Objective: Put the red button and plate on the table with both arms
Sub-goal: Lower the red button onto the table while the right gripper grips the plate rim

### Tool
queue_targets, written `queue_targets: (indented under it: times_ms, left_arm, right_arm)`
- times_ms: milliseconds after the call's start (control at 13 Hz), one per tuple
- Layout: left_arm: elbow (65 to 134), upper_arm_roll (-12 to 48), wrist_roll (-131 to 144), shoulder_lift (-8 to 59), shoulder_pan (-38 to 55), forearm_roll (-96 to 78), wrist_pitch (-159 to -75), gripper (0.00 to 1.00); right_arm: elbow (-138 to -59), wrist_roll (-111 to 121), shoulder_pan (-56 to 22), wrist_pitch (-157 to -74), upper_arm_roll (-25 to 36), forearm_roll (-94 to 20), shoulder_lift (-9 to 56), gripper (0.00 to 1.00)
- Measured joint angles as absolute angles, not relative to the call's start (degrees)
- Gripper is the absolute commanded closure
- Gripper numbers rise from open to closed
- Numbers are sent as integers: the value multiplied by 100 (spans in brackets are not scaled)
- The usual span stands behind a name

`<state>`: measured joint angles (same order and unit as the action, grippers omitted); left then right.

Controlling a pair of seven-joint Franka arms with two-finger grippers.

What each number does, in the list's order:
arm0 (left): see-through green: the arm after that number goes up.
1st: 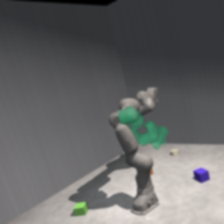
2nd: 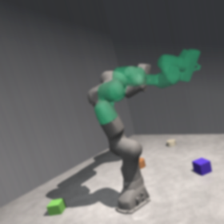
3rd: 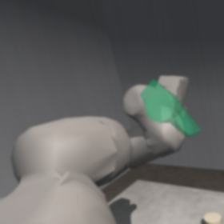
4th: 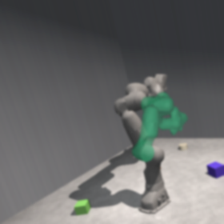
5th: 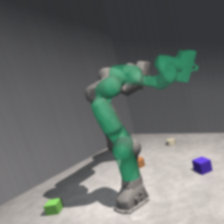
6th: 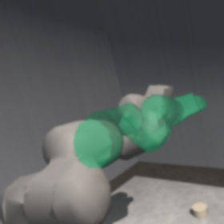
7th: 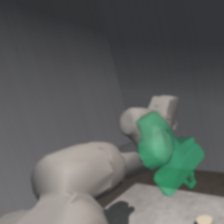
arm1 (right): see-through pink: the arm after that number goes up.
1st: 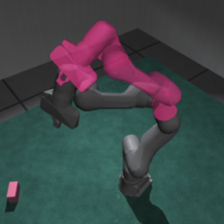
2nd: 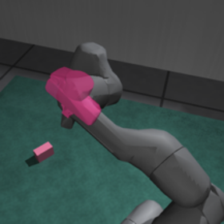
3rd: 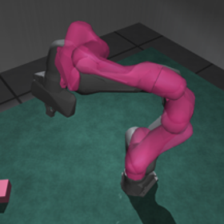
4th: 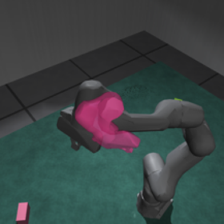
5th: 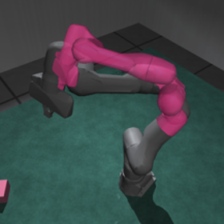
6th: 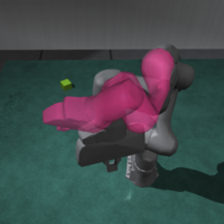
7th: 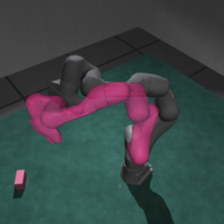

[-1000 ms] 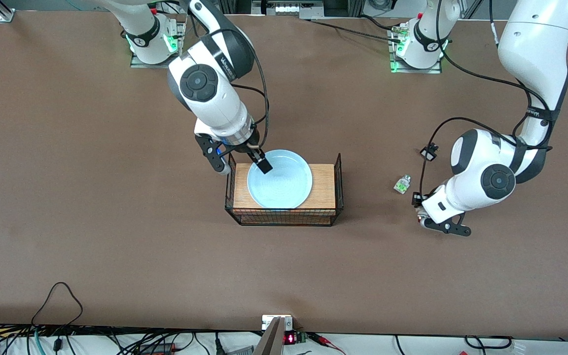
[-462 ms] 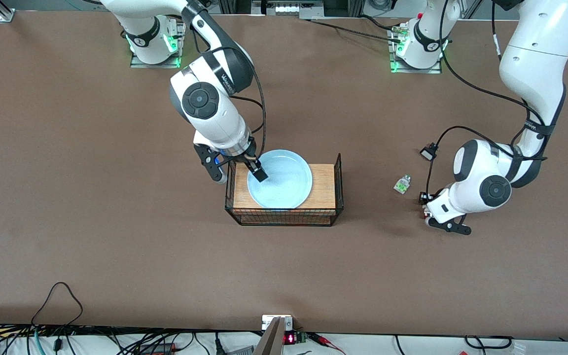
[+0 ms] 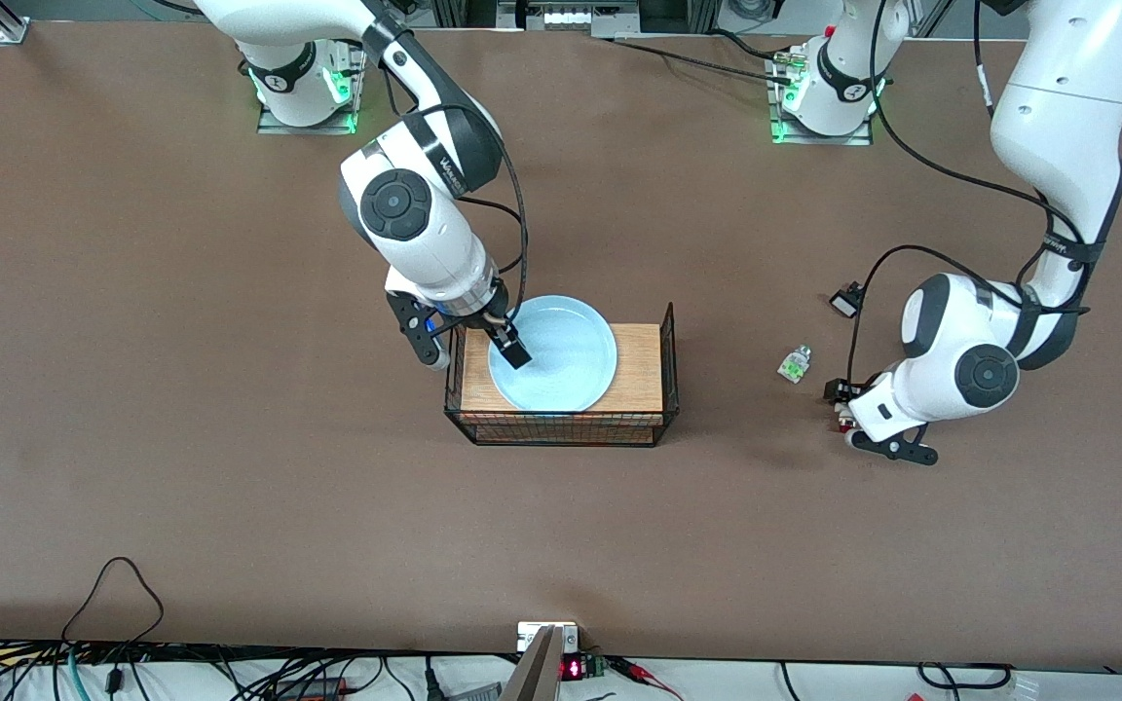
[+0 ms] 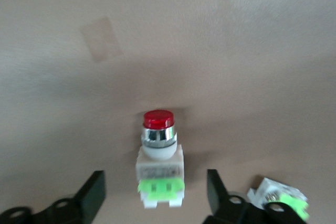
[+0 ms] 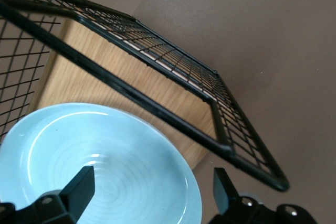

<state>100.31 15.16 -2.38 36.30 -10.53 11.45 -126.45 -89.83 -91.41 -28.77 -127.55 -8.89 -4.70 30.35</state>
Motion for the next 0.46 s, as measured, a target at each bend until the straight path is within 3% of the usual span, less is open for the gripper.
queue_targets:
  times_ms: [154, 385, 462]
  left_arm:
    - [9804, 1587, -238, 3343, -1059, 1145, -12125, 0]
    - [9176, 1808, -232, 3006, -1056, 1145, -10956, 0]
    - [8950, 1829, -233, 2954, -1057, 1145, -10585, 0]
  right_arm:
    - [-8983, -9141, -2900, -12764, -892, -467, 3121, 5]
    - [-8983, -9143, -2926, -12767, -894, -461, 3176, 44]
    - [-8982, -9155, -2930, -12767, -895, -461, 3177, 52]
